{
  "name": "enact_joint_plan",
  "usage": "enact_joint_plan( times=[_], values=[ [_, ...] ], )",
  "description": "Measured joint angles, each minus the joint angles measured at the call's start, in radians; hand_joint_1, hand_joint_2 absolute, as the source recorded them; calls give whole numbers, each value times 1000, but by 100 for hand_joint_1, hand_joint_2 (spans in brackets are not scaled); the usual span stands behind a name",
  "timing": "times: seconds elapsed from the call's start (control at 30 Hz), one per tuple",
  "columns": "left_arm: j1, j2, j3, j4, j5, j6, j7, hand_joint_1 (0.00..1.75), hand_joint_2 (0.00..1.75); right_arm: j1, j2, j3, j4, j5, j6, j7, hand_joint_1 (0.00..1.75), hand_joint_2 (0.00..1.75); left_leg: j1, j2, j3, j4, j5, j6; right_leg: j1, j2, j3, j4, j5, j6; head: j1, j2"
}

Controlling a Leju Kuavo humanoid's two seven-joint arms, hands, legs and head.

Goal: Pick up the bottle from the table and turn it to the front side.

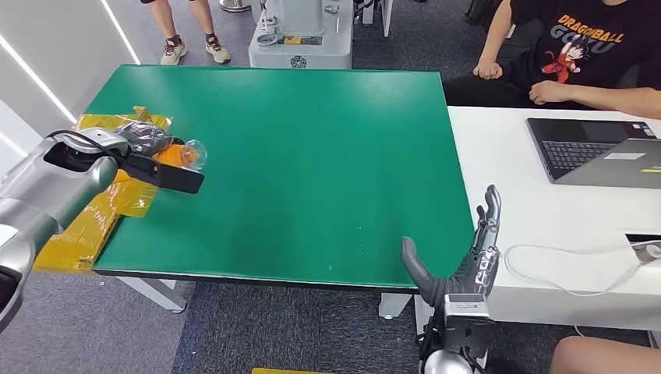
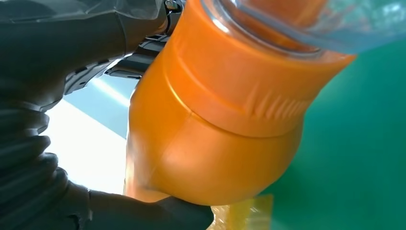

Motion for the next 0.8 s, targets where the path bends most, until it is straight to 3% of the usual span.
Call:
enact_joint_plan(
  times=[0.33,0.8],
  values=[
    [86,-26,-14,64,-4,41,8,175,175,17,0,0,-19,-1,5,6,0,175,0,0,0,0,0,0,0,0,0,0,0,0,0,0],
    [133,-67,-27,122,-38,92,41,175,175,44,0,0,-53,8,11,42,0,175,0,1,1,-1,0,0,0,1,0,1,0,-1,0,0]
  ],
)
